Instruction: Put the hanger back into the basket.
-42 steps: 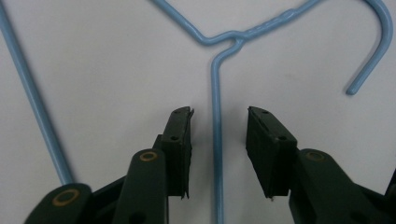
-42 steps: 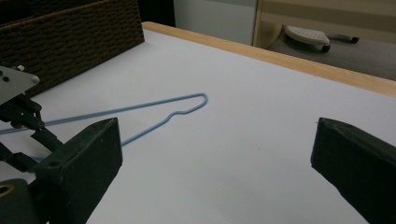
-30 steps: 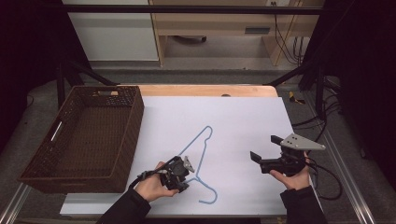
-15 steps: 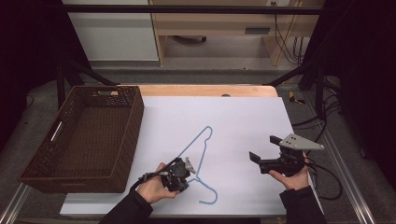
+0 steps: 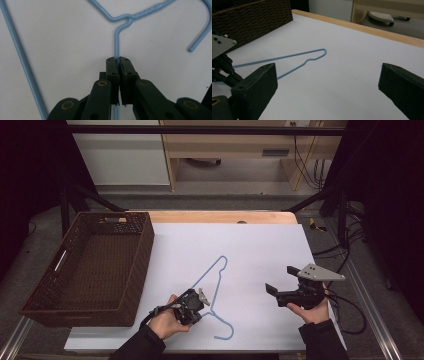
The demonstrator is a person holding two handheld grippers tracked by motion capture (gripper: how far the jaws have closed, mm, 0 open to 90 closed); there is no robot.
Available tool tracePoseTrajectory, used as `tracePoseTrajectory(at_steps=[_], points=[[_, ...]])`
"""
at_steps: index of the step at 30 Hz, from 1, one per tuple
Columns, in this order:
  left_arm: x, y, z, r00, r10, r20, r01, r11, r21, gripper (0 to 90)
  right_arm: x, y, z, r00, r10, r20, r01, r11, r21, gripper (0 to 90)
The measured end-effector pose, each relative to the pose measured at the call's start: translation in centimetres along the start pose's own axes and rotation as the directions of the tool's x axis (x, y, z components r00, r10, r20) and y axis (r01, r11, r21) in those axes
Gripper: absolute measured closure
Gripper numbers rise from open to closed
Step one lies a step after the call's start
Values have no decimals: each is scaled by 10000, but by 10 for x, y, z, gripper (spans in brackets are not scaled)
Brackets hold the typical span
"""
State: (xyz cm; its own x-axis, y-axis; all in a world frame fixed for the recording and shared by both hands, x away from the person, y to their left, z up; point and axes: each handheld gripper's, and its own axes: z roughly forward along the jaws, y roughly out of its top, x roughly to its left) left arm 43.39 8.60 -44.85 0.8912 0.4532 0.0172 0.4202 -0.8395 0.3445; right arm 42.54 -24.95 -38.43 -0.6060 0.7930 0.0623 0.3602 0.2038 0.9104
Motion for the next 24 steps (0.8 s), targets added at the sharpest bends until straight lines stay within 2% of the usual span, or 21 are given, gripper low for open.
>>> tracePoseTrajectory(at_steps=[9,16,20,24], points=[[-3,0,-4,9993,120,-368,-129,9996,-236,870,1,0,1,9999,-4,-129,4,10000,-16,34],[0,-2,-18,9990,-170,-416,136,9965,-819,870,5,-2,6,9992,-64,-385,68,9999,110,48],[2,-4,-28,9978,-421,-507,355,9915,-1248,871,9,-4,12,9984,-137,-556,149,9997,209,52],[5,-5,-35,9970,-519,-582,431,9886,-1443,871,14,-7,20,9964,-152,-834,175,9995,276,68]])
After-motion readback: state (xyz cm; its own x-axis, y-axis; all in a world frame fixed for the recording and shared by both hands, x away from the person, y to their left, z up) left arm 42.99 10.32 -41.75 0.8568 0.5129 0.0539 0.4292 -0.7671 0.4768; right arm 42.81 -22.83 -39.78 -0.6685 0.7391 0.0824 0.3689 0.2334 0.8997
